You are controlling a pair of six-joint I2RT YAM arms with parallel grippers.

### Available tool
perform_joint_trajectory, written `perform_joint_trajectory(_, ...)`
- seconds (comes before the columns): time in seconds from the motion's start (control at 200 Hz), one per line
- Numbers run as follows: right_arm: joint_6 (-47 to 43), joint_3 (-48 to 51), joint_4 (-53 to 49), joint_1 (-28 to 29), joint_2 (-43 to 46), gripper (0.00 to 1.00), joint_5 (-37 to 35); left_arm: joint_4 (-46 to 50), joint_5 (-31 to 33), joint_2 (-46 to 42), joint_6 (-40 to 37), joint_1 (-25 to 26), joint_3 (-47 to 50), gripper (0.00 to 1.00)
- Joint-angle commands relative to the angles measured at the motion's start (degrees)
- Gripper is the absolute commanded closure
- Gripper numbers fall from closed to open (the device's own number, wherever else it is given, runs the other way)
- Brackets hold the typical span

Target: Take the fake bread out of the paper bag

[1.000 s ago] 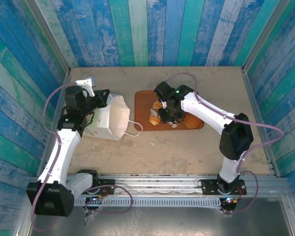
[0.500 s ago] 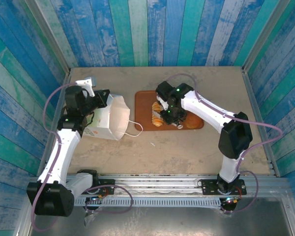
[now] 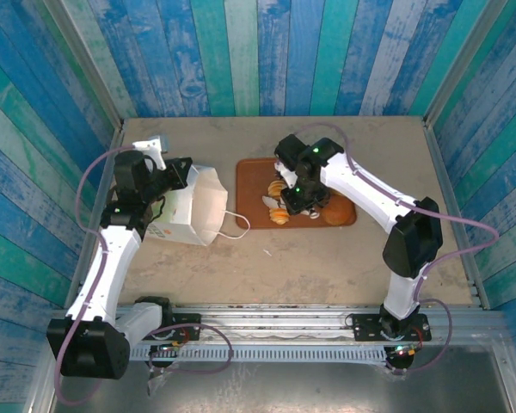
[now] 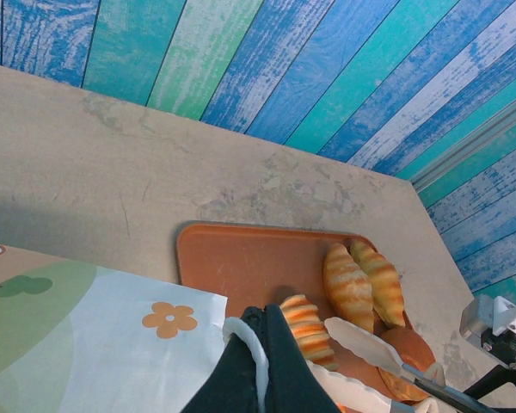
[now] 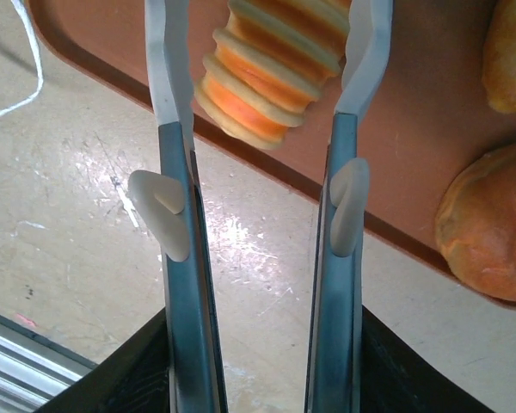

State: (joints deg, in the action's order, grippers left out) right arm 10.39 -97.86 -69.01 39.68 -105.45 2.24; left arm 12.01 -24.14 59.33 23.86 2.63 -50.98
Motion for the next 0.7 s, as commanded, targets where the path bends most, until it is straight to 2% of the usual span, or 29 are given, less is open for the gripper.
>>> perform_joint_trajectory(0.0,6.20,0.17,-0.85,0.38,1.06,0.51,-0.71,-0.67,-0.34,-0.71,-0.74,0.09,0.19,1.00)
perform_joint_trajectory(0.165,9.59,1.62,0.29,0.65,1.14,0.48,-2.49,-0.64,-0.14,-0.33,-1.16,0.10,0.08,1.00)
perform_joint_trajectory(0.371,9.61,2.24,1.39,0.75,-1.22,0.48,-1.44,-0.51,-0.33,0.11,-1.27,0.09,0.08,1.00)
perform_joint_trajectory(0.696,6.90,-2.43,1.16,0.00,-4.07,0.59,-4.52,-0.51,-0.56,0.17,-0.92,0.09,0.06,1.00)
